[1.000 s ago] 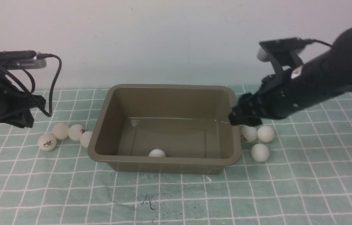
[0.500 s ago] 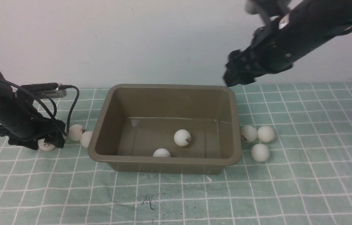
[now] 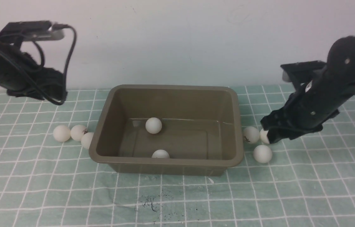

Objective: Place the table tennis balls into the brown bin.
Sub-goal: 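Reach for and grasp a ping pong ball on the table beside the basket, then drop the ball into the bin, then reach for and grasp a ping pong ball on the table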

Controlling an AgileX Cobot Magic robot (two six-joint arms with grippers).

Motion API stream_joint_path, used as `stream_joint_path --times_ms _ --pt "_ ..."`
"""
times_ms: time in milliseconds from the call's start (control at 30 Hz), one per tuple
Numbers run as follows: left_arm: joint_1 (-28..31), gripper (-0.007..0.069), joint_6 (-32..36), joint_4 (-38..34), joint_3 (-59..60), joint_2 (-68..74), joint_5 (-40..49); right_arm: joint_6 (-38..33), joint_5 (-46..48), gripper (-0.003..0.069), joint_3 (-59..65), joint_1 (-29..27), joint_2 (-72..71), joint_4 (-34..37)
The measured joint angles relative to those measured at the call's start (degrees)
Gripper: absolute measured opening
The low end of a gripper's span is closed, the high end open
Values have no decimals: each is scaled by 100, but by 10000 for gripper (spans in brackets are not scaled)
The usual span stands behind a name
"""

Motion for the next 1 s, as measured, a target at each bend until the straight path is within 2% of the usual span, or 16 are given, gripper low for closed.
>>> stream_joint_path --times_ms 100,167,233,300,333,367,400,433,533,600,633,667,767,867,967,1000 --pt "-491 355 110 -356 0 161 -15 128 -289 545 -1 54 407 32" --pt "-728 363 116 -419 0 322 -25 182 -391 579 -1 54 583 20" --pt "-980 413 123 -419 0 546 -27 214 -537 594 -1 54 785 20" --pt "-1126 484 122 -419 6 716 -27 213 -631 570 -1 54 902 42" --pt "-1197 529 122 -419 6 795 -35 182 -660 514 -1 54 938 74" --pt "-1202 534 122 -419 6 802 -35 182 -666 514 -1 54 938 82" --pt "-1210 556 96 -391 -12 817 -35 134 -612 361 -6 54 935 119" --pt "-1185 554 41 -345 -55 811 -35 133 -567 340 -16 54 917 128" --pt "-992 456 -277 -14 -255 707 -4 85 -111 365 -122 54 694 87" --pt "-709 290 -551 420 -384 572 46 73 150 365 -204 60 413 111" --pt "-502 174 -674 645 -426 517 94 61 239 365 -258 70 248 168" --pt "-360 113 -726 844 -439 486 107 2 284 365 -350 112 -14 284" --pt "108 19 -768 1198 -452 554 172 -426 66 365 -663 458 -496 697" --pt "331 36 -768 1265 -452 770 269 -703 -168 365 -995 894 -438 963" --pt "359 142 -763 1264 -452 1108 263 -804 -249 381 -1325 1244 -161 1063" --pt "354 210 -763 1259 -452 1226 249 -804 -241 409 -1480 1343 -26 1056"
